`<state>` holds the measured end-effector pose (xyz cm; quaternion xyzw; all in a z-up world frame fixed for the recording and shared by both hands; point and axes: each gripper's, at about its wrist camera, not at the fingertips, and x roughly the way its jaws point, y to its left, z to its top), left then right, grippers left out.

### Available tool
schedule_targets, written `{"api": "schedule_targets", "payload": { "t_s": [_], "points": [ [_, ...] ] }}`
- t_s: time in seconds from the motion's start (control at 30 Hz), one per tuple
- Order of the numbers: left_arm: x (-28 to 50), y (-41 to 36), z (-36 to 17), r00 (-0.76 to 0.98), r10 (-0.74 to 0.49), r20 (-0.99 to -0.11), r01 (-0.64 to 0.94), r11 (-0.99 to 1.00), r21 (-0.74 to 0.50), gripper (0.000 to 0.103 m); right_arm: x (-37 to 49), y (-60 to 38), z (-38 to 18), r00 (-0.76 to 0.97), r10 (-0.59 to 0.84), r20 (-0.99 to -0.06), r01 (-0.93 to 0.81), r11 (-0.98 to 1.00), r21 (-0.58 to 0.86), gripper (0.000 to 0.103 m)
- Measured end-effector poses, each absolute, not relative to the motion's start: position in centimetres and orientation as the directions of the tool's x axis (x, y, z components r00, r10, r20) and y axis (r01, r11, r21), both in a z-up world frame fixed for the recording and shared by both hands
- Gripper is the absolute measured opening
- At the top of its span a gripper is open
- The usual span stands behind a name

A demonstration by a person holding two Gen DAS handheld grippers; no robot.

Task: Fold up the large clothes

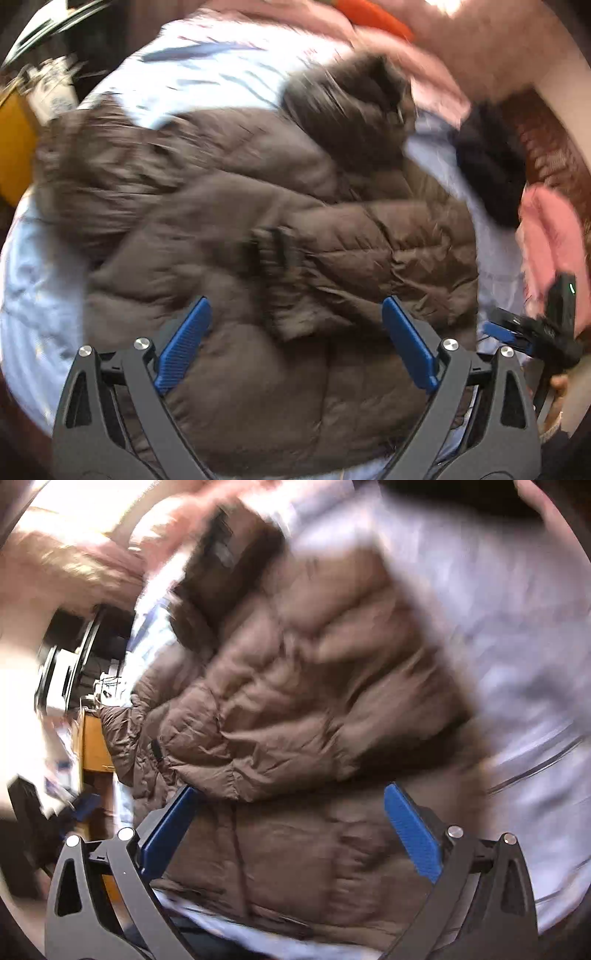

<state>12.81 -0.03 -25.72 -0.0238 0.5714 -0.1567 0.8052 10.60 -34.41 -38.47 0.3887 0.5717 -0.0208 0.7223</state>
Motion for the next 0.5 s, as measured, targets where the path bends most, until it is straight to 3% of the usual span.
{"api": "schedule_targets", "payload": {
  "t_s": [0.1,0.2,0.27,0.3,0.47,0.5],
  "points": [
    [12.7,-1.6,-29.5,0.290,-0.212,-0.933,0.267,0.954,-0.134,0.095,12.2,-33.4,-44.1,0.334,0.493,-0.803,0.559,0.582,0.590,0.090],
    [13.0,-2.8,-33.5,0.210,-0.177,-0.961,0.239,0.963,-0.125,0.095,12.0,-34.1,-45.7,0.377,0.519,-0.767,0.608,0.486,0.628,0.043],
    [14.0,-3.5,-34.6,0.203,-0.185,-0.962,0.218,0.966,-0.140,0.095,12.5,-35.6,-44.2,0.496,0.462,-0.735,0.586,0.446,0.676,0.022],
    [14.3,-3.9,-34.9,0.208,-0.179,-0.962,0.218,0.967,-0.133,0.095,12.8,-35.9,-43.5,0.534,0.434,-0.726,0.569,0.450,0.688,0.017],
    [15.1,-7.6,-35.2,0.252,-0.168,-0.953,0.249,0.963,-0.104,0.095,10.2,-38.9,-38.7,0.621,0.112,-0.776,0.644,0.493,0.586,0.016],
    [15.1,-8.5,-35.2,0.254,-0.156,-0.955,0.259,0.962,-0.088,0.095,10.2,-39.2,-39.3,0.579,0.097,-0.810,0.671,0.508,0.540,0.028]
  ]
}}
